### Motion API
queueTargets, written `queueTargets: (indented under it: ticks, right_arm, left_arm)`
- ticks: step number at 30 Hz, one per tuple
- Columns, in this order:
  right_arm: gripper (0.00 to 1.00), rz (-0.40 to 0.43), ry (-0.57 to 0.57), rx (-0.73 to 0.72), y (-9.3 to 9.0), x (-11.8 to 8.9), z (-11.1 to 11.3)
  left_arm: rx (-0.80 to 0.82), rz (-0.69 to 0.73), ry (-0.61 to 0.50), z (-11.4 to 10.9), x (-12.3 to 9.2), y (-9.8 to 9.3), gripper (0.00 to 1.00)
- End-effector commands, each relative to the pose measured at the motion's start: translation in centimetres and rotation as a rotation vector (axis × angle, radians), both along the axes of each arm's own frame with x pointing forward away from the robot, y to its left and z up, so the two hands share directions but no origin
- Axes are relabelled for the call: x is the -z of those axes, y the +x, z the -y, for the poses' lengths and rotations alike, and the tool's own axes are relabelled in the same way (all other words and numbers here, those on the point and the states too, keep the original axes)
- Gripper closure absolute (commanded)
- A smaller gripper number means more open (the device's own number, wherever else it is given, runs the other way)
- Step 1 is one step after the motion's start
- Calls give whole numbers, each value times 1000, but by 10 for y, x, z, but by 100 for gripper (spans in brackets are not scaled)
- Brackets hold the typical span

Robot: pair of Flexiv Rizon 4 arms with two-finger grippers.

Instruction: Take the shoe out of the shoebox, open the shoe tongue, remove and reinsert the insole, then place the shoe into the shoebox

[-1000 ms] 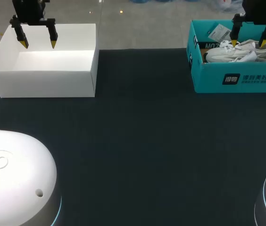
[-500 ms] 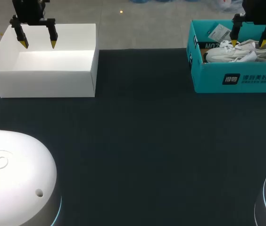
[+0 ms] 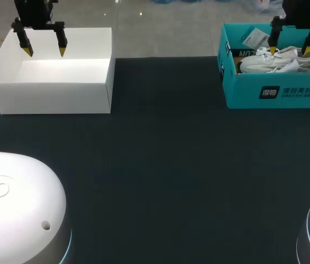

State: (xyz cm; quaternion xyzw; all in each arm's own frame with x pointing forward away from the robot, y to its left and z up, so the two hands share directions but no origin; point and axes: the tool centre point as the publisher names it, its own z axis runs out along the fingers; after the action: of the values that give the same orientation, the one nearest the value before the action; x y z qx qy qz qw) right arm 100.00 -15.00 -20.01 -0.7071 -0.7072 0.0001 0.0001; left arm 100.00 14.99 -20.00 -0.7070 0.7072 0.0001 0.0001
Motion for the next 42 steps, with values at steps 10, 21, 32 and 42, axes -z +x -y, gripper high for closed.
queueTargets:
  ticks: [10,21,32,42]
  right_arm:
    - [0,8,0,13,7,0,9]
    - [0,55,-13,76,21,4,48]
    - [0,101,-28,113,36,14,94]
    - [0,121,-89,144,52,44,122]
  left_arm:
    - [0,0,0,0,0,0,0]
    - [0,0,0,0,0,0,0]
    - [0,0,0,0,0,0,0]
    - [0,0,0,0,0,0,0]
